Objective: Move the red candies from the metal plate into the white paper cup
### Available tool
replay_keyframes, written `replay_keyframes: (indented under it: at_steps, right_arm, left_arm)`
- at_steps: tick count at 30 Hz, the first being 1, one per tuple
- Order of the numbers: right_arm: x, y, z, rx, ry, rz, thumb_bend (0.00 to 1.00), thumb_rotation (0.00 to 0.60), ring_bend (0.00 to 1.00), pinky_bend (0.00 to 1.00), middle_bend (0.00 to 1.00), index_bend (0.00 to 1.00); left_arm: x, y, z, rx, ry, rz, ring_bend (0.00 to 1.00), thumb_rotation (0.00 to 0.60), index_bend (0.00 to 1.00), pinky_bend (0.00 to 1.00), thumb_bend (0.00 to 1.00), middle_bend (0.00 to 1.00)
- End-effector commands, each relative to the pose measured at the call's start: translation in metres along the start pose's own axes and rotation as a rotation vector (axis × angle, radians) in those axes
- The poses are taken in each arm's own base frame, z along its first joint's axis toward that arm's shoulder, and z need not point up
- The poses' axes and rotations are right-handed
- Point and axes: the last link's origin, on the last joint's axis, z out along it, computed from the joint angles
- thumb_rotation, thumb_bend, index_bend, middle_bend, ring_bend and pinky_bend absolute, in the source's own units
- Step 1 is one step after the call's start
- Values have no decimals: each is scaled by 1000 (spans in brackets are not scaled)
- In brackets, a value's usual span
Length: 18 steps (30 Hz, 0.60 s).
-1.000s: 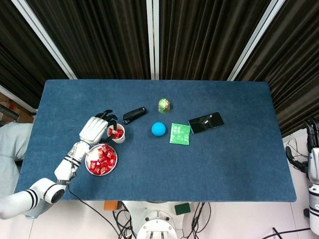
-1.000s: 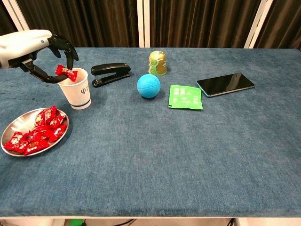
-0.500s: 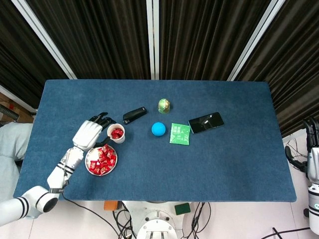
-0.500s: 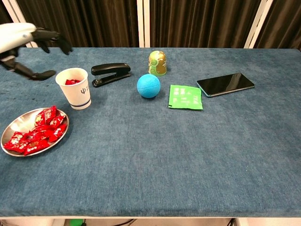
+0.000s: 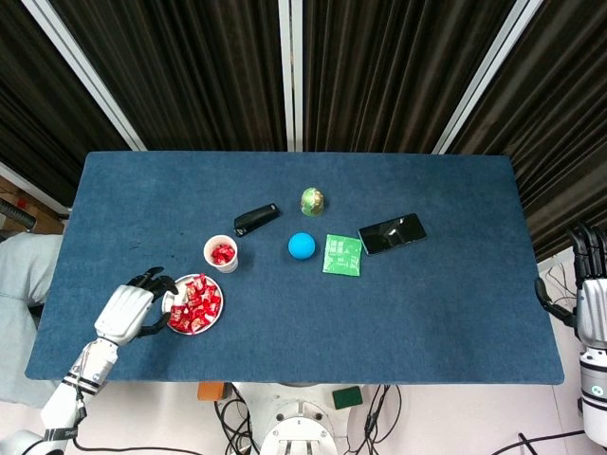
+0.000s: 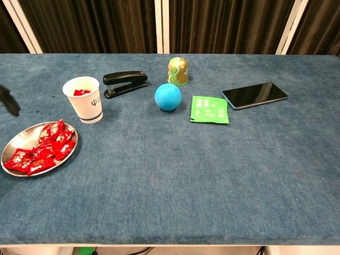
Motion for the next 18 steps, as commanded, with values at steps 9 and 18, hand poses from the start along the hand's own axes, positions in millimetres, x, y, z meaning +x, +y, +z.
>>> replay_keyframes:
  at_steps: [9, 18]
  right_arm:
    - [-1, -2, -2, 3, -5, -4, 339, 600, 0, 0, 0, 0]
    - [-1, -1, -1, 0, -8, -7, 337, 600, 0, 0, 0, 0]
  left_arm:
    - [-21, 9, 11, -30, -29, -21, 118, 600, 391, 288, 292, 270]
    - [-35, 19, 32, -46, -53, 27, 117, 600, 391, 288, 283, 270]
